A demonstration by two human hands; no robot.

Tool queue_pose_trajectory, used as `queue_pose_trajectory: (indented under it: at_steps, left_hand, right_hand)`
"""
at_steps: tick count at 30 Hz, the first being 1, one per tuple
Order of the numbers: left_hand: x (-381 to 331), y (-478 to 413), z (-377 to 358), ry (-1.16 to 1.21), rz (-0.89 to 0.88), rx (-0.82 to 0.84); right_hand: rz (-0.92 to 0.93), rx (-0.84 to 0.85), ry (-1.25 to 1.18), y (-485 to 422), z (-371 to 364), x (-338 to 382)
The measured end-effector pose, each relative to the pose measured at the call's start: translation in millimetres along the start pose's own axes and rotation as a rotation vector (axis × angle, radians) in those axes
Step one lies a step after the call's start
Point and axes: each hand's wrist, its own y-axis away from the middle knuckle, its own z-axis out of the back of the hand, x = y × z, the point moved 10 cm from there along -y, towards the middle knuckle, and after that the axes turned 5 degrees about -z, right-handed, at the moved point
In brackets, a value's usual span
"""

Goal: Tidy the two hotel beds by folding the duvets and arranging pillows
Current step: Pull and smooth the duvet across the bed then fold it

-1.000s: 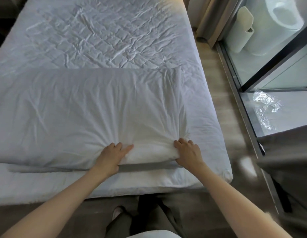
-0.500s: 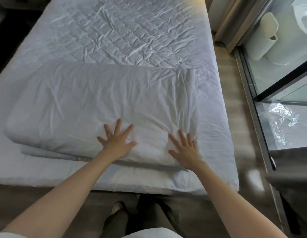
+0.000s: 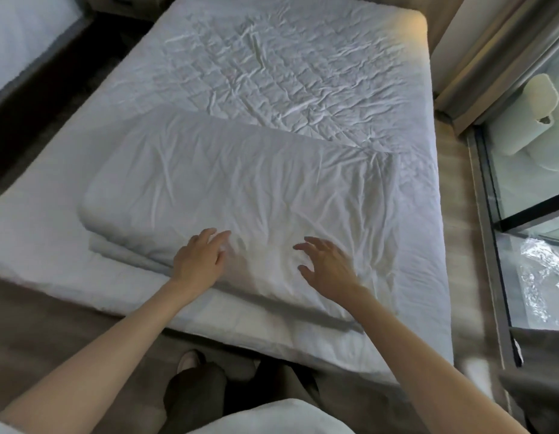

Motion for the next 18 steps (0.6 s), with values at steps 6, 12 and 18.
queue_pose_trajectory:
  at_steps: [6,12,18]
  left_hand:
    - [135,10,60,0.244,0.107,-0.213]
    - [260,-19,98,0.333,0.254,-0.292]
    - [342,-50,56,0.522,0.431,0.036]
  right_hand:
    - [0.120,0.155,0.119,-30,-42,111]
    - [0.024,0.172,0.128,-81,-74,190]
    - [-0.201,0.236,0.182,-110,-108,216]
